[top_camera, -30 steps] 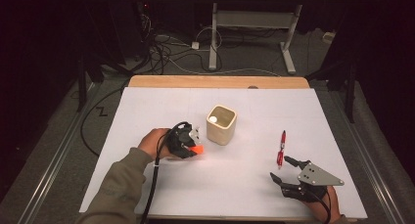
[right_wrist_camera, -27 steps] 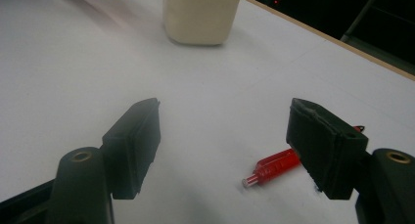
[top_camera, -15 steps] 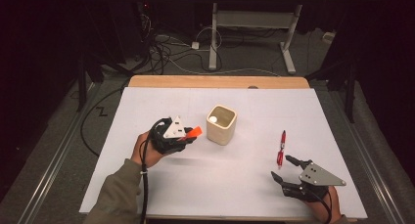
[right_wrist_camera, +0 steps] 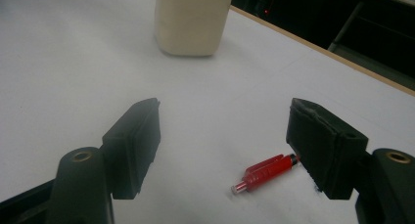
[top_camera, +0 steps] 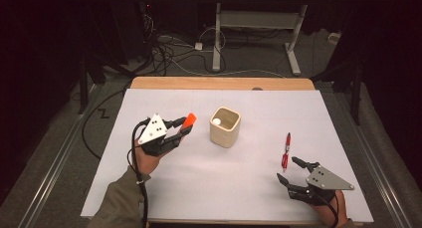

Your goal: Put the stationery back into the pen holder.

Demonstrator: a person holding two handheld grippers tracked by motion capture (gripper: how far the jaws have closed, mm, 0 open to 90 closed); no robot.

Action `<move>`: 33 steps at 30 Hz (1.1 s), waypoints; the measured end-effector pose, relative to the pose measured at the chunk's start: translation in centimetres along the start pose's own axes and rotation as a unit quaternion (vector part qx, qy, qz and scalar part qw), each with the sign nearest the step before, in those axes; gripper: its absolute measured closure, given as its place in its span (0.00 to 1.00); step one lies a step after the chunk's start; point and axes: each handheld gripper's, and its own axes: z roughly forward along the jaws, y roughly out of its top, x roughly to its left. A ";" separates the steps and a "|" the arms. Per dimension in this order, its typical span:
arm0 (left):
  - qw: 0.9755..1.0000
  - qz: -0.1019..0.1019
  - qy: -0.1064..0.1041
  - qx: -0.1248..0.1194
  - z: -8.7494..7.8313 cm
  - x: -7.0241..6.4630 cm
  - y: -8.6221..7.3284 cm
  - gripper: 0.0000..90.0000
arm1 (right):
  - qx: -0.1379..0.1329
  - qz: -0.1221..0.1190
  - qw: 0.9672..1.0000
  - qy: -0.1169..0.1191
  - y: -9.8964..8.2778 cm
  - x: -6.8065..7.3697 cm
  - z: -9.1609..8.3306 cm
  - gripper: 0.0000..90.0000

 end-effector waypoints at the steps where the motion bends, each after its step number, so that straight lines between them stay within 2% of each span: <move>1: 1.000 -0.005 0.000 -0.008 0.0 0.1 0.0 0.72 | 0.000 -0.001 1.000 0.000 0.0 0.0 0.0 0.32; 14: 0.999 -0.028 0.003 -0.041 0.9 0.3 0.3 0.72 | 0.002 -0.002 1.000 0.000 0.0 0.1 0.1 0.32; 19: 0.998 -0.029 0.005 -0.051 1.6 0.4 0.7 0.72 | 0.002 -0.001 1.000 -0.001 -0.1 0.0 0.1 0.32; 25: 0.997 -0.039 -0.005 -0.065 2.8 0.6 1.5 0.72 | 0.002 -0.001 1.000 -0.001 -0.1 0.0 0.1 0.32; 33: 0.996 -0.038 -0.021 -0.080 4.8 0.6 3.2 0.72 | 0.002 -0.001 1.000 -0.002 -0.1 0.0 0.1 0.32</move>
